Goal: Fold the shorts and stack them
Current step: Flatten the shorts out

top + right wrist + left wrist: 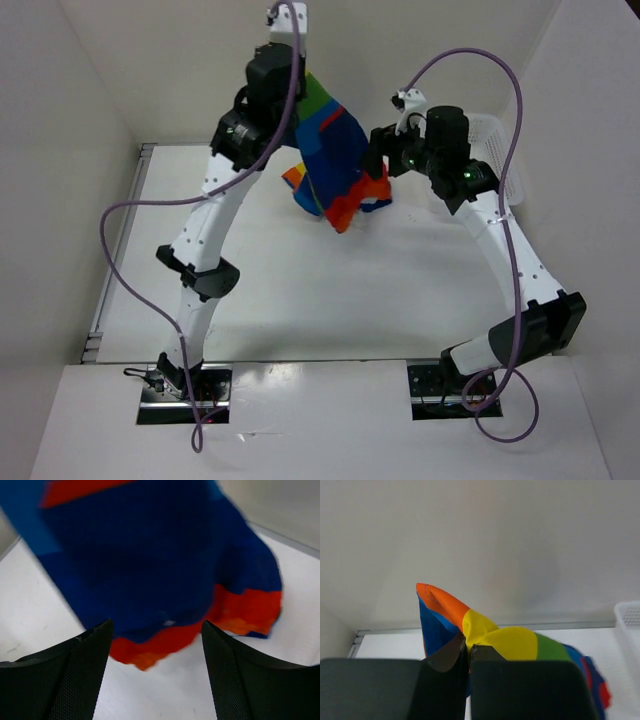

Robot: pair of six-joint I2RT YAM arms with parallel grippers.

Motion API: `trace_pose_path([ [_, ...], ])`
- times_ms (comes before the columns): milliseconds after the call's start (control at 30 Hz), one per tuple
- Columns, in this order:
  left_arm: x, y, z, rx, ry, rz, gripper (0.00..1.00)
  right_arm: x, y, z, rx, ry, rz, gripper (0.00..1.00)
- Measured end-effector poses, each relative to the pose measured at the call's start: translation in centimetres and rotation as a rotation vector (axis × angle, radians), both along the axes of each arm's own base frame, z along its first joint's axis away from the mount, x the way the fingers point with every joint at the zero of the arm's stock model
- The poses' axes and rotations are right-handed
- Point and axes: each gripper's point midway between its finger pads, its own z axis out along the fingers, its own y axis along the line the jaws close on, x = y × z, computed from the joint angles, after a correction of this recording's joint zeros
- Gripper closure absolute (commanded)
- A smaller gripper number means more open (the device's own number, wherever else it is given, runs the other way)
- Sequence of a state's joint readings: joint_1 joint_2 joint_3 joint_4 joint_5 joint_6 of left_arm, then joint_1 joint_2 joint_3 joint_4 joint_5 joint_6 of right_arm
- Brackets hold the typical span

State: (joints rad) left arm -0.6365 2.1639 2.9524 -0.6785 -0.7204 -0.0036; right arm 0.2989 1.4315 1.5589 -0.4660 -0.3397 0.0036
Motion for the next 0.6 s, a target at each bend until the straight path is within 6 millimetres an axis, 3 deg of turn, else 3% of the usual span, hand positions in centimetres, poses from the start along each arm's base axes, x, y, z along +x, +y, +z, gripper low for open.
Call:
trace_pose_path([
  [167,4.1,-3.1,-7.5,0.084,0.110,0.042,1.00,-0.2,-0.5,-2.1,-0.070,0.011,-0.047,0.21],
  [300,5.1,-5.3,-11.7,0.140,0.171,0.048,1.00,-1.3,-1.9,-3.8,-0.193,-0.026,-0.083,0.19],
  [467,4.4,-6.6,-11.8,0.143,0.167,0.048,1.00,-4.2,-0.8,-7.0,-0.330,-0.053,-0.008,0.17],
  [600,4.2,-6.7,-11.7,0.143,0.164,0.054,1.00,-6.8,0.1,-13.0,-0.515,-0.023,0.055,0.16],
])
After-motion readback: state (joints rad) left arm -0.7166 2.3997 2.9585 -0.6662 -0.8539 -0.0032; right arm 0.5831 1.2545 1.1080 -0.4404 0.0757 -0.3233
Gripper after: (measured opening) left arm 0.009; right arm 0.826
